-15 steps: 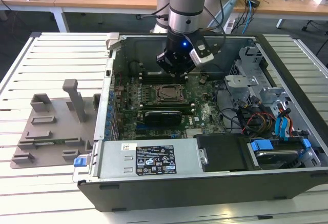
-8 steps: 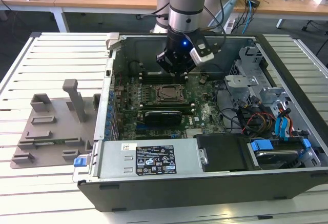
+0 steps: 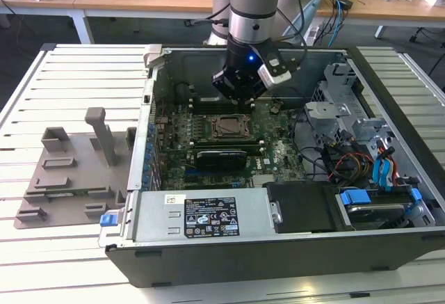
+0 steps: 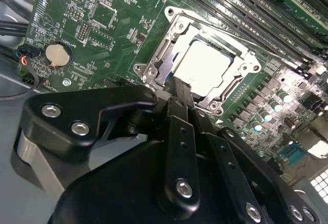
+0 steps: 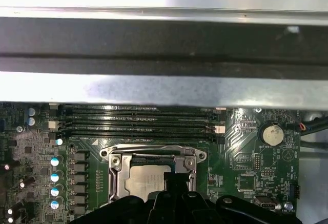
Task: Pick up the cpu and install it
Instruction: 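Install the first cpu locking lever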
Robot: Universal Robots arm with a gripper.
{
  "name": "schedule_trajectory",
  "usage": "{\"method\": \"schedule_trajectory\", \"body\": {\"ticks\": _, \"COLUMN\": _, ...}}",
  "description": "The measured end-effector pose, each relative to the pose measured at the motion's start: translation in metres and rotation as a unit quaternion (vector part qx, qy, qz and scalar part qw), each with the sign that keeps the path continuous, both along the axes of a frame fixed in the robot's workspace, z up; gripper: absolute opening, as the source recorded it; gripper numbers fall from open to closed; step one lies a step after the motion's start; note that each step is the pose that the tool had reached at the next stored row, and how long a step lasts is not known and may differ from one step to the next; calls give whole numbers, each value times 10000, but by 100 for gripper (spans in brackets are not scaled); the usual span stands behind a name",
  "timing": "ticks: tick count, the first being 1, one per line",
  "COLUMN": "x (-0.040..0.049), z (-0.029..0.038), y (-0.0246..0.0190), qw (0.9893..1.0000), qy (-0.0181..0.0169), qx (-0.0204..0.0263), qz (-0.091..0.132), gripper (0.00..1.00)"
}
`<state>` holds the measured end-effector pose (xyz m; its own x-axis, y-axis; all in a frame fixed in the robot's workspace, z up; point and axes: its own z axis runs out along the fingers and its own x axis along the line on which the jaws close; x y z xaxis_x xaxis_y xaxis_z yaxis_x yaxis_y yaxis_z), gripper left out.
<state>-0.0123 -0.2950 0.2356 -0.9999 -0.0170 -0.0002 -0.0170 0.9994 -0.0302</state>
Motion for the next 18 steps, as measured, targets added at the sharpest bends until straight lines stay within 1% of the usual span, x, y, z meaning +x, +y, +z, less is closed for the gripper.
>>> {"method": "schedule_trajectory", "body": {"ticks": 1, "x": 0, "z": 6, "y": -5, "qw": 10000, "qy": 0, "qx": -10, "qz": -1, "gripper": 11}}
{"method": "schedule_trajectory", "body": {"ticks": 3, "x": 0, "z": 45, "y": -10, "qw": 10000, "qy": 0, "qx": -16, "qz": 0, "gripper": 11}}
{"method": "schedule_trajectory", "body": {"ticks": 6, "x": 0, "z": 80, "y": -40, "qw": 10000, "qy": 0, "qx": -18, "qz": 0, "gripper": 11}}
{"method": "schedule_trajectory", "body": {"ticks": 7, "x": 0, "z": 87, "y": -69, "qw": 10000, "qy": -1, "qx": -18, "qz": 0, "gripper": 11}}
{"method": "schedule_trajectory", "body": {"ticks": 11, "x": 0, "z": 111, "y": -139, "qw": 10000, "qy": -2, "qx": -22, "qz": 0, "gripper": 11}}
{"method": "schedule_trajectory", "body": {"ticks": 14, "x": -1, "z": 150, "y": -150, "qw": 10000, "qy": -4, "qx": -24, "qz": -1, "gripper": 11}}
{"method": "schedule_trajectory", "body": {"ticks": 18, "x": 0, "z": 256, "y": -150, "qw": 10000, "qy": -5, "qx": -28, "qz": 0, "gripper": 11}}
